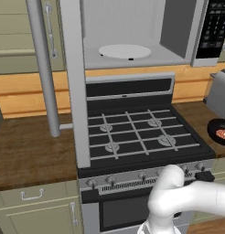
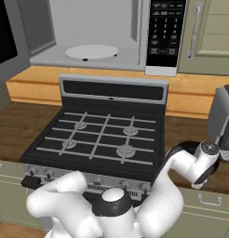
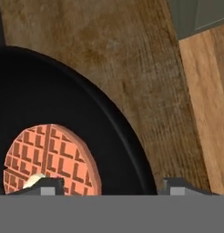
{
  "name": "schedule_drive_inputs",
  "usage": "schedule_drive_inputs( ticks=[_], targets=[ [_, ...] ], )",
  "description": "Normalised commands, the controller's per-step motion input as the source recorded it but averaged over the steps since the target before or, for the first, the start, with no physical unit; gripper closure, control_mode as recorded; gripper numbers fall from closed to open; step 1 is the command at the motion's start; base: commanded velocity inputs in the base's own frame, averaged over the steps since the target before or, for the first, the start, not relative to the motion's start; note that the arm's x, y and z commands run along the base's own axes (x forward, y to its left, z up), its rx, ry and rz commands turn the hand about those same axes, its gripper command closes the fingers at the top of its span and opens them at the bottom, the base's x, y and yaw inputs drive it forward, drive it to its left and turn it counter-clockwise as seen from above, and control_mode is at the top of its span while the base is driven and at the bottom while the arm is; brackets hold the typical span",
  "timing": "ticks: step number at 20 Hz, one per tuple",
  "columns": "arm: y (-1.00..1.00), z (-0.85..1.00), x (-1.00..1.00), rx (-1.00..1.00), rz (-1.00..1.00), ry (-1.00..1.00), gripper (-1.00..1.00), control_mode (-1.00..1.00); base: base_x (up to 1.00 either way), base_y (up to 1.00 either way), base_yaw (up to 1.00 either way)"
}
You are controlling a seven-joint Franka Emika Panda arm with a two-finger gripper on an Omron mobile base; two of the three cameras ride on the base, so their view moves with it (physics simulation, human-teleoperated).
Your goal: Open the microwave, place the bowl with waffle inside the microwave, then close the microwave door and turn it on.
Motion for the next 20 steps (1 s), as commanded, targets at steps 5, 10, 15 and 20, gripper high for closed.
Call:
schedule_drive_inputs(
  ticks=[5,10,15,20],
  targets=[
    [-0.06,-0.18,0.00,0.00,-0.10,0.00,1.00,-1.00,0.00,0.00,0.00],
    [-0.17,-0.20,0.00,0.00,-0.06,0.00,1.00,-1.00,0.00,0.00,0.00],
    [-0.10,-0.11,0.00,0.00,-0.05,0.00,1.00,-1.00,0.00,0.00,0.00],
    [-0.21,0.00,-0.23,0.03,-0.03,-0.03,1.00,-1.00,0.00,0.00,0.00]
  ],
)
